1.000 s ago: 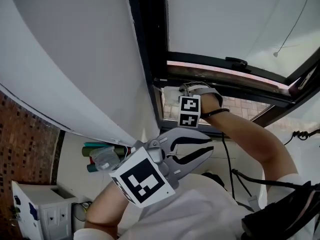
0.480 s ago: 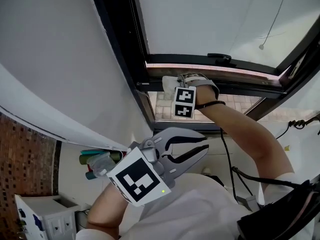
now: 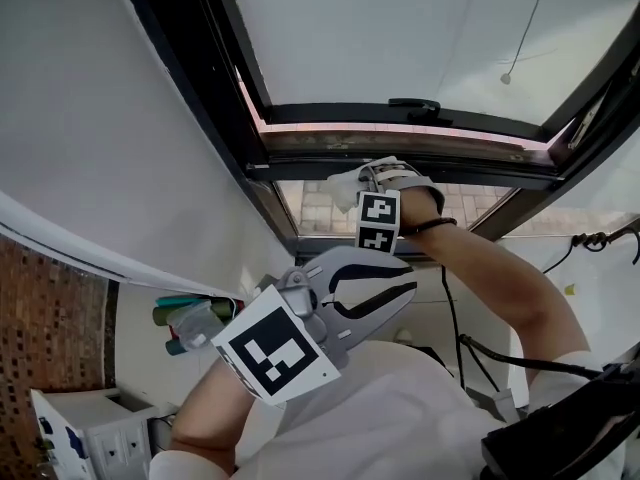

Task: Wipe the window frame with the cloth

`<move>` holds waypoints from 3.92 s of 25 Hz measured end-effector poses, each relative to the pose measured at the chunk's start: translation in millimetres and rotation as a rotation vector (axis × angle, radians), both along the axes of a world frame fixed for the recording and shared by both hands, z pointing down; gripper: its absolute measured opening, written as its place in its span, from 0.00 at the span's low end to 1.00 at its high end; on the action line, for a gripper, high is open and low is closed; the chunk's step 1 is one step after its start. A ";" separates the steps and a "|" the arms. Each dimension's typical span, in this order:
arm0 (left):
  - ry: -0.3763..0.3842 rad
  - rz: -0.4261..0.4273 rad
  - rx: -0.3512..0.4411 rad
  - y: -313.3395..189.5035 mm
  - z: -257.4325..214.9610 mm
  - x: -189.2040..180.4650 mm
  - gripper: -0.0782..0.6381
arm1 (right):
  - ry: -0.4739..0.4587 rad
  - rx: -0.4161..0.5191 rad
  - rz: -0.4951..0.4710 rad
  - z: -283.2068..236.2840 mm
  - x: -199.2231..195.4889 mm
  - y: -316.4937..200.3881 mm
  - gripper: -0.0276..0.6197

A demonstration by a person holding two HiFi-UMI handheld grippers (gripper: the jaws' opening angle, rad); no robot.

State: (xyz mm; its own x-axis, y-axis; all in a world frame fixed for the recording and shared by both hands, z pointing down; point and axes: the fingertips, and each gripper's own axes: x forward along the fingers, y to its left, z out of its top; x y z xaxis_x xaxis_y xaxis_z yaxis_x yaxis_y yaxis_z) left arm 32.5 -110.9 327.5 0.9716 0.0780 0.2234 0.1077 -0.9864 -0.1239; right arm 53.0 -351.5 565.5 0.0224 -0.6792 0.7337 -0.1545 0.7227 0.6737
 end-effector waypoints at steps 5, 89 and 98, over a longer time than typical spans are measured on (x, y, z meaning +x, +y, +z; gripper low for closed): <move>0.014 0.056 0.012 7.3 -9.5 31.0 0.21 | -0.018 0.014 0.021 -15.6 45.2 29.4 0.15; -0.053 -0.168 -0.131 44.3 34.3 203.1 0.21 | -0.516 0.009 0.548 53.5 413.5 227.5 0.15; 0.038 -0.327 -0.144 35.6 34.2 111.2 0.21 | -0.853 0.134 0.686 -2.5 353.0 300.2 0.15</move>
State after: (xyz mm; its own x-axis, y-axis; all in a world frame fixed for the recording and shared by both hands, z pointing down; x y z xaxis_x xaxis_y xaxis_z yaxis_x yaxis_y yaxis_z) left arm 143.8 -75.3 361.7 0.9577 -0.2104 0.1963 -0.2187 -0.9756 0.0212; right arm 406.0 -51.3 563.0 -0.0540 -0.7916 0.6086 -0.9465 0.2348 0.2214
